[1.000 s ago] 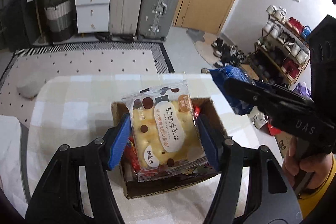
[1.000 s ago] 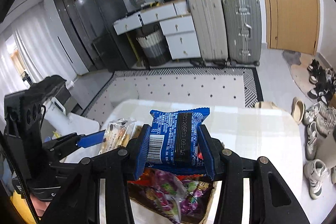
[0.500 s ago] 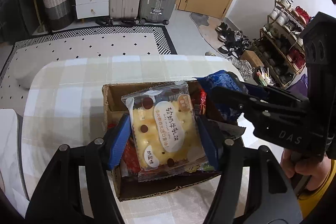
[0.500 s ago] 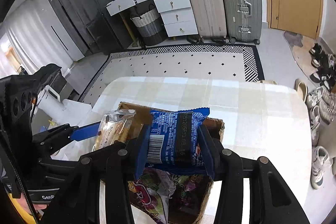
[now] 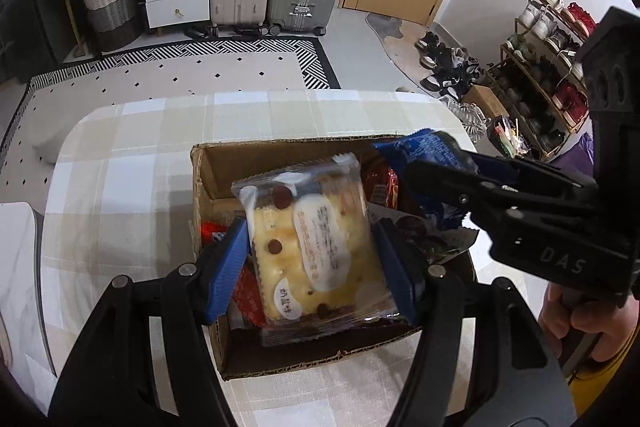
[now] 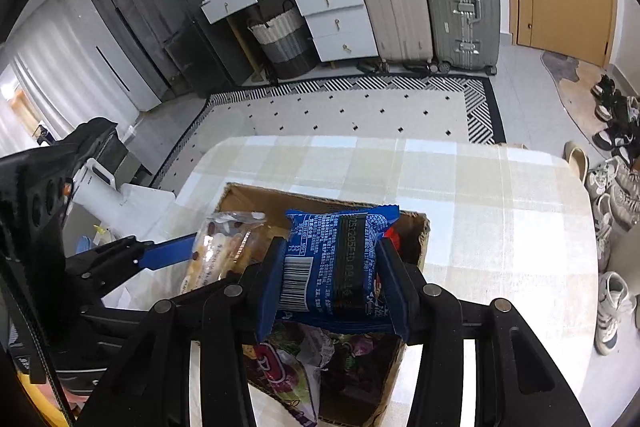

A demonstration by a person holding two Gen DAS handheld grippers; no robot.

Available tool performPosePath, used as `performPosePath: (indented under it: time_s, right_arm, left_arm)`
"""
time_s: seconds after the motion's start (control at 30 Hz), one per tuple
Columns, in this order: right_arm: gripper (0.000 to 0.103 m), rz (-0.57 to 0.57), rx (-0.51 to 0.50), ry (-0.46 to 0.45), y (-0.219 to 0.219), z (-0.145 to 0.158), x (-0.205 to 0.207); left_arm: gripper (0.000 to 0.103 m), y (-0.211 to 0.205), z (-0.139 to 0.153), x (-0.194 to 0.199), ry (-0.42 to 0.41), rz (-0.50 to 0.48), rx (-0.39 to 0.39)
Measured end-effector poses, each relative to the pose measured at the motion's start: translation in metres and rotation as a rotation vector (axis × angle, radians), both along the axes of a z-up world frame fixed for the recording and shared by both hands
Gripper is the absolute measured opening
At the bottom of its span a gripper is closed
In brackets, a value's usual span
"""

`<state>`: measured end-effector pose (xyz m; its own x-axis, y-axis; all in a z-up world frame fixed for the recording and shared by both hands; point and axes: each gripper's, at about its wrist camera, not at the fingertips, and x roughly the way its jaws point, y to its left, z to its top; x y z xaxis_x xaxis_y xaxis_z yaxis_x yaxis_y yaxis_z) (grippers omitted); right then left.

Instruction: Organize snacks

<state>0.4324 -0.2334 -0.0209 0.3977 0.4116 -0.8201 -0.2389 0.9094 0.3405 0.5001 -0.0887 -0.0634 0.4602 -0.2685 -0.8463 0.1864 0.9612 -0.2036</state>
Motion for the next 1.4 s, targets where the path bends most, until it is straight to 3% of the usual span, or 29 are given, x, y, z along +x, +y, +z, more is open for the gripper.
performPosePath:
  time_s: [0.5, 0.77, 0.9, 1.03, 1.33, 1.4]
  right_arm:
    - [0.046, -0.017, 0.023, 0.008, -0.005, 0.002, -0.004]
    - [0.046, -0.026, 0.041, -0.077, -0.010, 0.028, -0.025]
    - [0.046, -0.014, 0.072, -0.153, -0.012, 0.060, -0.053]
    - [0.046, 0.004, 0.034, -0.259, -0.008, 0.099, -0.090]
    - [0.046, 0.020, 0.084, -0.437, -0.010, 0.174, -0.201]
    - [0.052, 0.026, 0.070, -0.497, -0.008, 0.186, -0.235]
  left_arm:
    - [0.061, 0.013, 0.025, -0.025, -0.032, 0.017, -0.006]
    - [0.061, 0.018, 0.043, -0.049, -0.049, 0.028, 0.005]
    - [0.061, 0.021, 0.067, -0.080, -0.104, 0.040, 0.004]
    - [0.061, 0.023, 0.099, -0.116, -0.173, 0.046, 0.001]
    - [0.062, 0.033, 0.182, -0.241, -0.421, 0.069, 0.023]
    - [0.063, 0.039, 0.195, -0.275, -0.470, 0.071, 0.000]
